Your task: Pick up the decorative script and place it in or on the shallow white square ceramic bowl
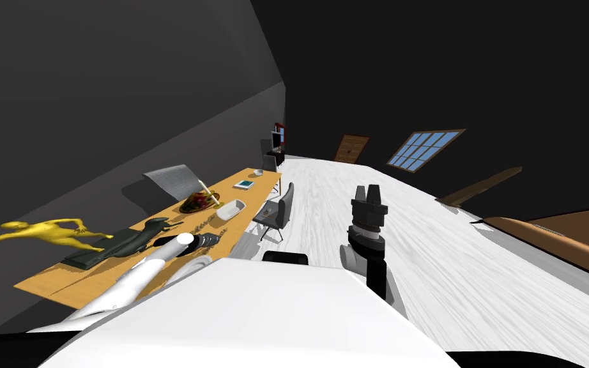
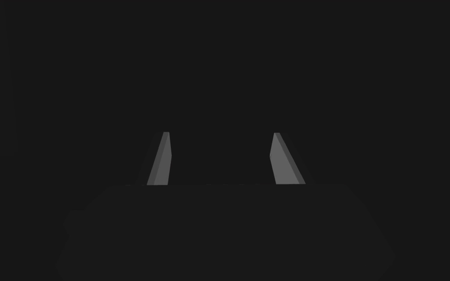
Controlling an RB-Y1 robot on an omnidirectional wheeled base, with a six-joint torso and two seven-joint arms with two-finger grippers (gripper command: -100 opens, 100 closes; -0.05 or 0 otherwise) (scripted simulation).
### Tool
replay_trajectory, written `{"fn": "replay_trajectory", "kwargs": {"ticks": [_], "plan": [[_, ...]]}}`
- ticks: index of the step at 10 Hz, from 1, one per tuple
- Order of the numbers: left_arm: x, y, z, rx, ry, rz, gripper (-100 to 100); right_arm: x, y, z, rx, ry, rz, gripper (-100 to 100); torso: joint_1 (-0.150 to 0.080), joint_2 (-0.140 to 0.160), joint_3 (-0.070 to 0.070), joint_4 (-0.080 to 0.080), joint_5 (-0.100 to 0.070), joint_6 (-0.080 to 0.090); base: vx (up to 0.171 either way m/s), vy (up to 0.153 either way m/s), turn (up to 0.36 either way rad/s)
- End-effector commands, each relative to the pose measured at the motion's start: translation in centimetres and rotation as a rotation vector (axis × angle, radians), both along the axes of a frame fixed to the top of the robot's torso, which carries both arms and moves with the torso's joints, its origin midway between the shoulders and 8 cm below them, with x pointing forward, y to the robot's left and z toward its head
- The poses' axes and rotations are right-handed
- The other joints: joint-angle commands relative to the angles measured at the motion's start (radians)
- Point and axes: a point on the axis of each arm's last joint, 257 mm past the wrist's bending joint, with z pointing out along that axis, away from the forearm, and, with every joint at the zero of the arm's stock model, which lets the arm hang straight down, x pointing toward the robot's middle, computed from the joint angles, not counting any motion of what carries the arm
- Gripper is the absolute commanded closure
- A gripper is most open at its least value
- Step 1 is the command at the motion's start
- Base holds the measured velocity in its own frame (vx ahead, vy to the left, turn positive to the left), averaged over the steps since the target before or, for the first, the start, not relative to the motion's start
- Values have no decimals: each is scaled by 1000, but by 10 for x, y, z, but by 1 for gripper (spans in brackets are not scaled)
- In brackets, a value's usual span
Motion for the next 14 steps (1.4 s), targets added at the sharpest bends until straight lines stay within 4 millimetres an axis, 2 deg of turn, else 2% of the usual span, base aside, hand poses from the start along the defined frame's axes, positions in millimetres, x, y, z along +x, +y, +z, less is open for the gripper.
{"fn": "replay_trajectory", "kwargs": {"ticks": [1, 6, 7, 8, 9, 11, 14], "plan": [[-3, 14, 11, 15, 3, 2, 100, 0, 0, 0, 0, 0, 0, 0, 0, 0, 0, 0, 0, 0, -50, -79, 40], [-10, 50, 44, 61, 8, 2, 100, 0, 0, 0, 0, 0, 0, 0, 0, 0, 0, 0, 0, 0, -50, -107, 45], [-10, 50, 44, 61, 8, 2, 100, 0, 0, 0, 0, 0, 0, 0, -1, 1, 0, 0, 0, 0, -49, -97, 29], [-9, 57, 53, 70, 5, 1, 100, 0, 0, 0, 0, 0, 0, 0, -1, -1, 0, 0, 0, 1, -25, -84, 12], [16, 53, 69, 66, -44, -14, 100, 0, 0, 0, 0, 0, 0, 0, 0, -2, -1, 0, 0, 1, 95, 48, -166], [25, 49, 70, 60, -58, -19, 100, 0, 0, 0, -1, 0, 0, 0, 16, -17, -9, -1, 2, 5, 168, 195, -153], [48, 36, 75, 42, -92, -39, 100, 0, 0, 0, -1, 0, 0, 0, 21, -18, -10, -3, 5, 4, 151, 195, -122]]}}
